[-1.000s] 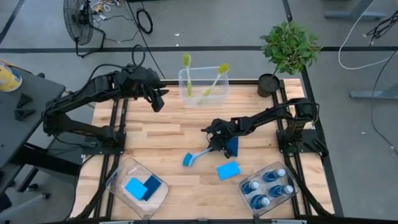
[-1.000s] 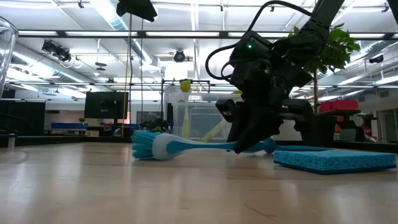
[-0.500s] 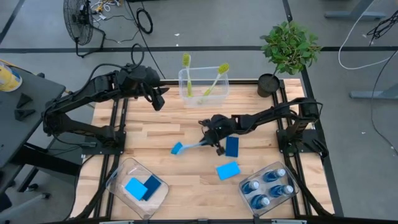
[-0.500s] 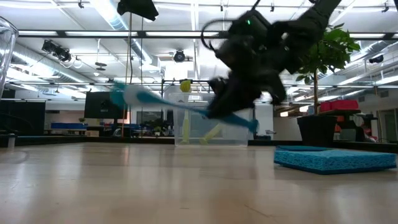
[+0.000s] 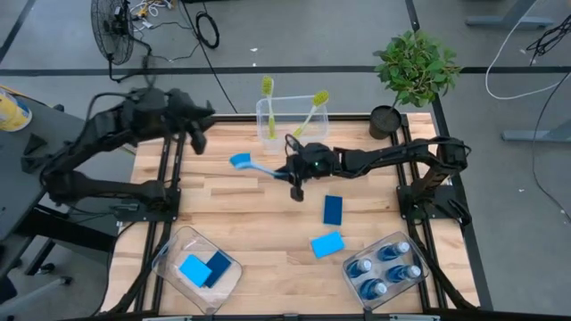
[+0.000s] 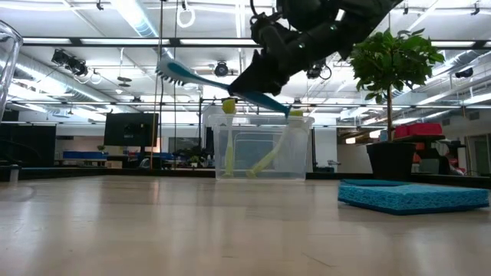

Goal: Pick & Place Kitchen Sink Supplies
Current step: Put the blue dish brush into the top center transparent bin

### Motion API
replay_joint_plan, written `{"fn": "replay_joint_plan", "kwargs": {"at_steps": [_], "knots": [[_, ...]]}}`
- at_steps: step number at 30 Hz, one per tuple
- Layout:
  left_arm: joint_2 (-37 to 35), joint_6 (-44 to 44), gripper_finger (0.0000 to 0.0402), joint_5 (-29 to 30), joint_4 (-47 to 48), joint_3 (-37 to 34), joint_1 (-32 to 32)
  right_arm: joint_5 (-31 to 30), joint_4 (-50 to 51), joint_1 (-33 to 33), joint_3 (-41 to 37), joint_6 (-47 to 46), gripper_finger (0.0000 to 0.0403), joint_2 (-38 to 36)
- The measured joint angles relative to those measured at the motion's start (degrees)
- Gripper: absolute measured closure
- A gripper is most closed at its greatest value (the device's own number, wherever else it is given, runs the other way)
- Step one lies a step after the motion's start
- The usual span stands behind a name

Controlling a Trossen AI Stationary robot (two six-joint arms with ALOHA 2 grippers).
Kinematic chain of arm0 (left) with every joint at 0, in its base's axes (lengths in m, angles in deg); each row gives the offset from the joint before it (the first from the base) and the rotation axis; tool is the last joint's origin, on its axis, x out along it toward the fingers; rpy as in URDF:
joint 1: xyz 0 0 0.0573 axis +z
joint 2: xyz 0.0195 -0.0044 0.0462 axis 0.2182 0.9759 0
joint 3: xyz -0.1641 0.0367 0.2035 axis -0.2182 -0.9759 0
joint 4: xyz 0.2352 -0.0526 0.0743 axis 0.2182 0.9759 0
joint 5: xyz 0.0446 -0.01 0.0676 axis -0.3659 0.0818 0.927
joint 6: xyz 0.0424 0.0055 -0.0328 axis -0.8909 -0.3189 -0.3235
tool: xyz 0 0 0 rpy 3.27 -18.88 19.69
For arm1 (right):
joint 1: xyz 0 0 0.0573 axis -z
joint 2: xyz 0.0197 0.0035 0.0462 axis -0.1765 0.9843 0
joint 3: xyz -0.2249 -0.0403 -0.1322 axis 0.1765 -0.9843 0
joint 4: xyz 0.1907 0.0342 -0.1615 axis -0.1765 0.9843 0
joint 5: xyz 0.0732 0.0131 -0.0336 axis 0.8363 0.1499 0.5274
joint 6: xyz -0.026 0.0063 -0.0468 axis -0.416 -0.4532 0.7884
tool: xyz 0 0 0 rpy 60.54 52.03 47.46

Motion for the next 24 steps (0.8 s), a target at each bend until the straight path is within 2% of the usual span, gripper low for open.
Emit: {"fn": "replay_joint_plan", "kwargs": {"at_steps": [4,7,11,15,19,24], "knots": [[-3.01,1.12,0.0278,-0.09,0.83,0.0,0.21,-1.7,0.01,1.53,1.78,-2.86,0.0346,-0.35],[-3.61,2.56,0.0278,-2.58,0.8,0.0,0.21,-4.51,0.31,2.59,4.6,-2.1,0.0346,-0.37],[-3.3,2.67,0.0278,-4.22,0.47,-0.29,0.18,-5.35,1.7,4.66,9.76,-1.72,0.0346,-0.45],[-3.59,2.65,0.0278,-4.15,-2.45,-4.73,0.21,-8.04,4.34,8.03,13.89,1.54,0.0346,-0.48],[-4.51,2.69,0.0278,-4.17,-6.52,-9.94,0.19,-7.95,5.67,12.78,15.32,4.73,0.0346,-0.57],[-5.88,3.8,0.0278,-4.11,-10.23,-14.04,0.18,-5.7,9.02,19.38,15.26,4.14,0.0346,-0.52]]}}
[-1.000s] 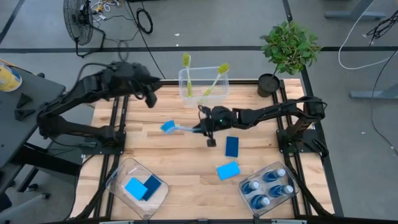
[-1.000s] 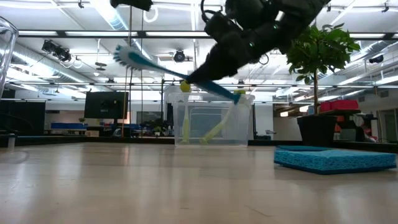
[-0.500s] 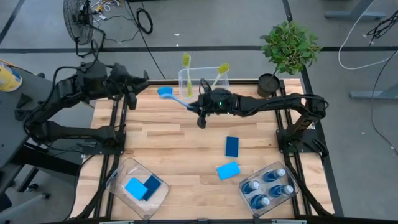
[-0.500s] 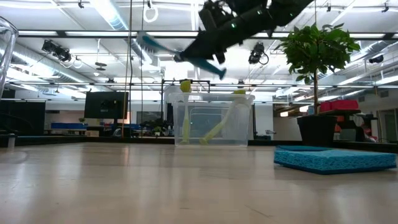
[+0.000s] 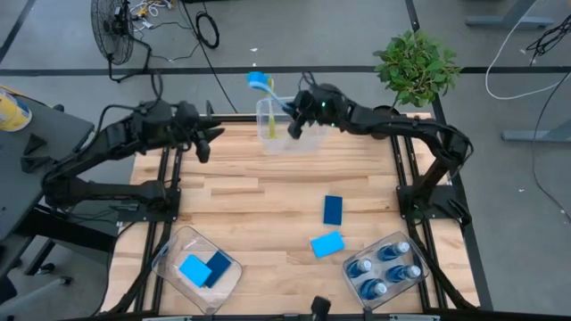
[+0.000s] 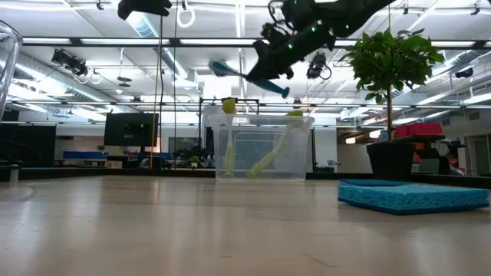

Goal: Pick & Place Kitchen Sink Supplies
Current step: Put the blue dish brush into the top center transparent bin, then put the blue sponge into the bottom left transparent bin

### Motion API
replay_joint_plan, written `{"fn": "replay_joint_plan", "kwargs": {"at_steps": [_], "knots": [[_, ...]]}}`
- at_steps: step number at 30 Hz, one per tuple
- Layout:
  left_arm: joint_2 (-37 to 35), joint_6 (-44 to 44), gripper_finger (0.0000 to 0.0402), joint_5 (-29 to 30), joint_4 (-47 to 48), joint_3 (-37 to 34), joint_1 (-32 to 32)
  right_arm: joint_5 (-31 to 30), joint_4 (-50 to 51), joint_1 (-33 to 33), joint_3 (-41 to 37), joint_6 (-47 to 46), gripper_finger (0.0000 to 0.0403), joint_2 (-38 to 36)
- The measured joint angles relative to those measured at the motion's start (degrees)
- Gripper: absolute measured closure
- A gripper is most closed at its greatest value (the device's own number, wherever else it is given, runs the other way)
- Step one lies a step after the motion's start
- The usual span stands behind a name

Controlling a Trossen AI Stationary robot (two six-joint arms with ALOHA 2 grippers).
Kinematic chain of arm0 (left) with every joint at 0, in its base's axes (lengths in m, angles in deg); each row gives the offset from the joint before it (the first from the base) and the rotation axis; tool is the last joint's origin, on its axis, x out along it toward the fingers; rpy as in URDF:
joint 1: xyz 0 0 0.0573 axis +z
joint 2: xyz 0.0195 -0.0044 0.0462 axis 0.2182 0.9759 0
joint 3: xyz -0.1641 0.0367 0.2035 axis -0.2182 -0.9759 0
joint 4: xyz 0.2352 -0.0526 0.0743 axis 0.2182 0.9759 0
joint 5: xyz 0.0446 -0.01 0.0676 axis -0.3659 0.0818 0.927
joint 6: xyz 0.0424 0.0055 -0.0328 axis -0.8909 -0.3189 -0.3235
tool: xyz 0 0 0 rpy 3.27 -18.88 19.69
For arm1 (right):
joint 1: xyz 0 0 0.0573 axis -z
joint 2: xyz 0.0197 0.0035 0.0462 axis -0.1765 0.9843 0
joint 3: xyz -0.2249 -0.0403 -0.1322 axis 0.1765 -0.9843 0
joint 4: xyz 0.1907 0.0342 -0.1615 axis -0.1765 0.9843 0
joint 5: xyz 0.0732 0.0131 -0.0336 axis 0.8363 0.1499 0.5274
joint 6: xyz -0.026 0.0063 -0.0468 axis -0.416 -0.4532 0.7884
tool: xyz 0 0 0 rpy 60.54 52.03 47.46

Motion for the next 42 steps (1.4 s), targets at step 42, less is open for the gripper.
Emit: {"fn": "replay_joint_plan", "kwargs": {"at_steps": [42], "knots": [[-0.88,0.43,0.0278,7.72,-2.92,-1.85,0.07,16.44,-11.12,4.78,-0.37,-2.9,0.0214,15.52]]}}
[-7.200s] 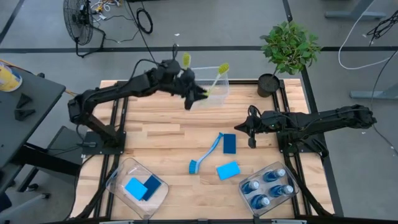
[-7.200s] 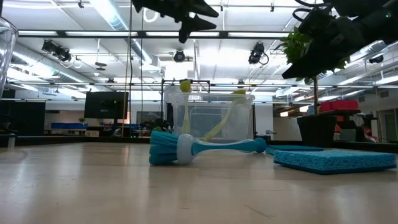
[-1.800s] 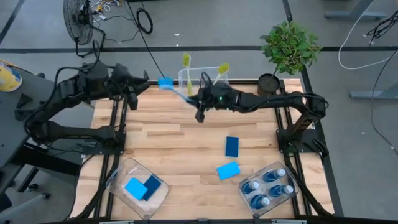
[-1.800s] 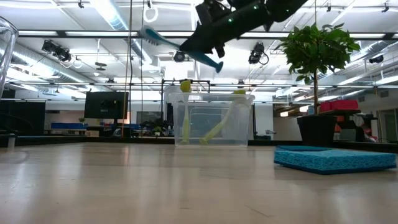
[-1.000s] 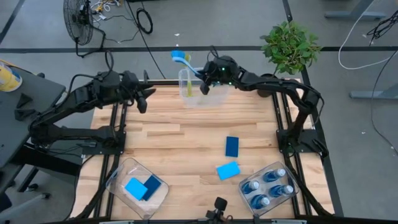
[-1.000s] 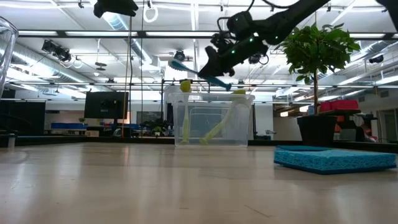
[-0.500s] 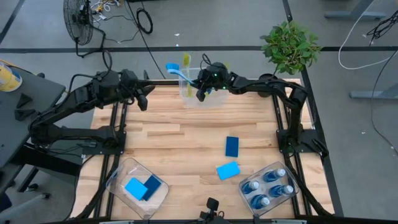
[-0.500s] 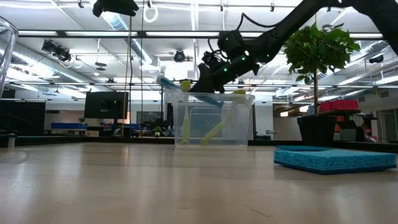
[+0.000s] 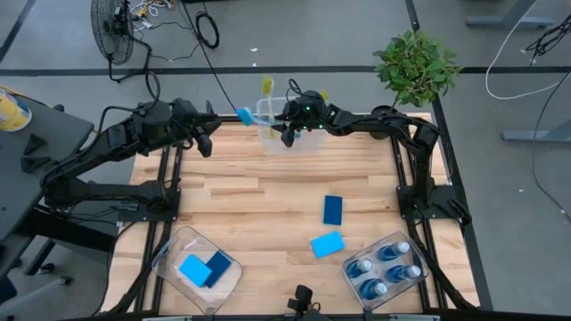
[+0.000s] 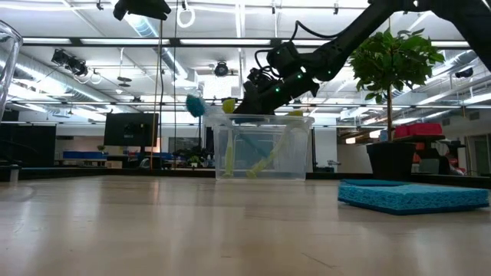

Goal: Pick & Place Kitchen Sink Supplies
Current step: Put the blue sponge into the bottom left transparent bin

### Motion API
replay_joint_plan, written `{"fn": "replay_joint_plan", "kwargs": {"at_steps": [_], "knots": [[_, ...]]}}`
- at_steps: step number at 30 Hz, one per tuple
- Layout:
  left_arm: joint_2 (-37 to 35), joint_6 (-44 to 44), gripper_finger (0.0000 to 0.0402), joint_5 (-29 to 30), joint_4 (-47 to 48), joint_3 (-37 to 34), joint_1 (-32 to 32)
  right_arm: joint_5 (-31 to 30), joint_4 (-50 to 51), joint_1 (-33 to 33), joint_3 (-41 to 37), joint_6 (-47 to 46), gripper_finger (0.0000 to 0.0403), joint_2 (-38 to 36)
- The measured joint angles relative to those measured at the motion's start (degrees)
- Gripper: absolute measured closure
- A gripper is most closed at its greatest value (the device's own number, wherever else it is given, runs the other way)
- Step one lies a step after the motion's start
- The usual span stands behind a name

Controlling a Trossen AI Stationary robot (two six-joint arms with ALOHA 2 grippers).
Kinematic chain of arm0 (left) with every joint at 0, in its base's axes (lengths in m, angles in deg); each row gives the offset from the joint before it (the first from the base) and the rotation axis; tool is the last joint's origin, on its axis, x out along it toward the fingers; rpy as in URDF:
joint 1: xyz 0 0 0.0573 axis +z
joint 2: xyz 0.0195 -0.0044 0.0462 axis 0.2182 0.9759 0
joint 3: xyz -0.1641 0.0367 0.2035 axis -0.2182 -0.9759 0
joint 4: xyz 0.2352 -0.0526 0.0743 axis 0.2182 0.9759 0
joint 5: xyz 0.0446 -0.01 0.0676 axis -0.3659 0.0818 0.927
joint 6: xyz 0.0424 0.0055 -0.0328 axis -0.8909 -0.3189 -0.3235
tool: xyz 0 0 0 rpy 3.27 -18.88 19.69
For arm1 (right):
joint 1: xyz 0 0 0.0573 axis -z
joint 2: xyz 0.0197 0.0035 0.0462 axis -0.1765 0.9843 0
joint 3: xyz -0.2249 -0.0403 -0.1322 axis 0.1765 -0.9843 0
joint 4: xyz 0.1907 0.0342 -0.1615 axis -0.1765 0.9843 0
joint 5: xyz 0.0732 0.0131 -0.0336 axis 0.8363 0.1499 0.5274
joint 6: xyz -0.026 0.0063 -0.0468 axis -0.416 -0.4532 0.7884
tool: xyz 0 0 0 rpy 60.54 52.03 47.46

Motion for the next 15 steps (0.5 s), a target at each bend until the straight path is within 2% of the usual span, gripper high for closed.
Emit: {"fn": "replay_joint_plan", "kwargs": {"at_steps": [7,15], "knots": [[0.0,0.0,0.0278,0.24,-0.02,0.0,0.0,1.38,0.18,0.0,0.0,-1.17,0.0157,-0.38],[0.0,0.04,0.0278,1.07,-0.06,0.0,0.0,1.92,0.78,-0.02,0.0,3.03,0.0157,-5.47]]}}
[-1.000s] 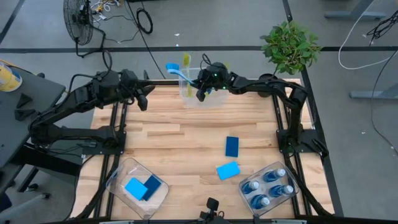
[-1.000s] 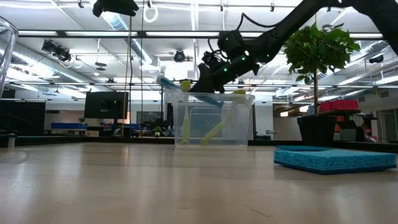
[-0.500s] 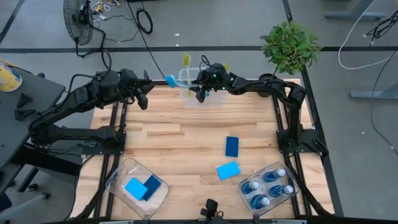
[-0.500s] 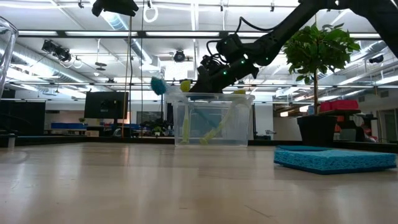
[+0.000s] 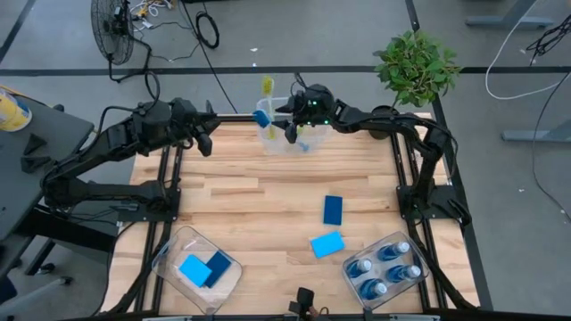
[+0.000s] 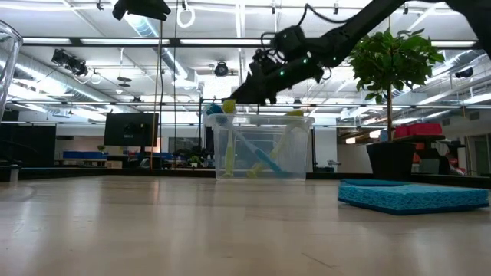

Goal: Pick & Place Kitchen Sink Supplies
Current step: Put the blue sponge into the bottom left transparent bin

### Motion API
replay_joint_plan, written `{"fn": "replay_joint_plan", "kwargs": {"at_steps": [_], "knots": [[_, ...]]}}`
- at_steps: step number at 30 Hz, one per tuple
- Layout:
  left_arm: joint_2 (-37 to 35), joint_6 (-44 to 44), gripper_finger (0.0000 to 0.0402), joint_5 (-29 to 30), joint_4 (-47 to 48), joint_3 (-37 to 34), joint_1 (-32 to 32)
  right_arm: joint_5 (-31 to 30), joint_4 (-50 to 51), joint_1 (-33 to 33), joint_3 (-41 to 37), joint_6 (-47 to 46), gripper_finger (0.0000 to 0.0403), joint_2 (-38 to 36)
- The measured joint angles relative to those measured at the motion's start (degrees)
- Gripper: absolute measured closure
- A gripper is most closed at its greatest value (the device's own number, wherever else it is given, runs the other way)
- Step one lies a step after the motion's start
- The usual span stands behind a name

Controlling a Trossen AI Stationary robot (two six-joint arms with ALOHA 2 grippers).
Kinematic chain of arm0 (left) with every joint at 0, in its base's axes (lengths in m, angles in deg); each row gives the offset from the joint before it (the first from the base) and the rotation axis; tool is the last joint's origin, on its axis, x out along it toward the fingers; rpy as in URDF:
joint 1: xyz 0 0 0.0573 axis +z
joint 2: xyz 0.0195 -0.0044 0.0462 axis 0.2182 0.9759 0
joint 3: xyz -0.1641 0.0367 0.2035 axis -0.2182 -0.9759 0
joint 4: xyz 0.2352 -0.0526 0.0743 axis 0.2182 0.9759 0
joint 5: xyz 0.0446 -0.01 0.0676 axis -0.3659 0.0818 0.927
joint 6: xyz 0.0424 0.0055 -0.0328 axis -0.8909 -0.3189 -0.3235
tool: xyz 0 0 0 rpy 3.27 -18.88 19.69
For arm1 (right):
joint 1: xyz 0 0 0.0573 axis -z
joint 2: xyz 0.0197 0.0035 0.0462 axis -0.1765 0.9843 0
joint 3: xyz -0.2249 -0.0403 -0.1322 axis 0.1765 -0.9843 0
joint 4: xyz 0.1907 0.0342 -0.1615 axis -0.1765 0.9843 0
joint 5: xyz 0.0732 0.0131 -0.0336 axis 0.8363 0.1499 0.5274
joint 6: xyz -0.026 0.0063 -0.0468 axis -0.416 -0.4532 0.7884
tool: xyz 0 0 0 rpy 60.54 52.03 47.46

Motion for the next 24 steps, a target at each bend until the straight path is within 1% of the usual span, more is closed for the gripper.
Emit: {"fn": "replay_joint_plan", "kwargs": {"at_steps": [4,7,9,13,19,24], "knots": [[0.0,0.0,0.0278,0.02,-0.13,0.02,0.0,0.01,3.89,-0.15,0.02,0.27,0.0162,-4.38],[0.0,0.02,0.0278,0.02,-0.15,0.02,-0.02,0.02,9.9,-0.69,0.02,2.53,0.0162,-8.12],[0.0,0.0,0.0278,0.02,-0.15,0.02,-0.02,0.15,15.22,-1.48,0.02,6.13,0.0163,-10.87],[0.0,0.0,0.0278,0.0,-0.21,0.02,-0.02,2.63,25.25,-3.66,0.02,11.92,0.0163,-15.99],[0.02,0.0,0.0278,-0.02,-0.37,0.04,-0.02,5.01,42.31,-8.68,0.04,16.49,0.0163,-21.67],[0.02,0.02,0.0278,-0.02,-0.37,0.04,-0.04,5.19,56.21,-12.4,0.04,19.47,0.0163,-24.05]]}}
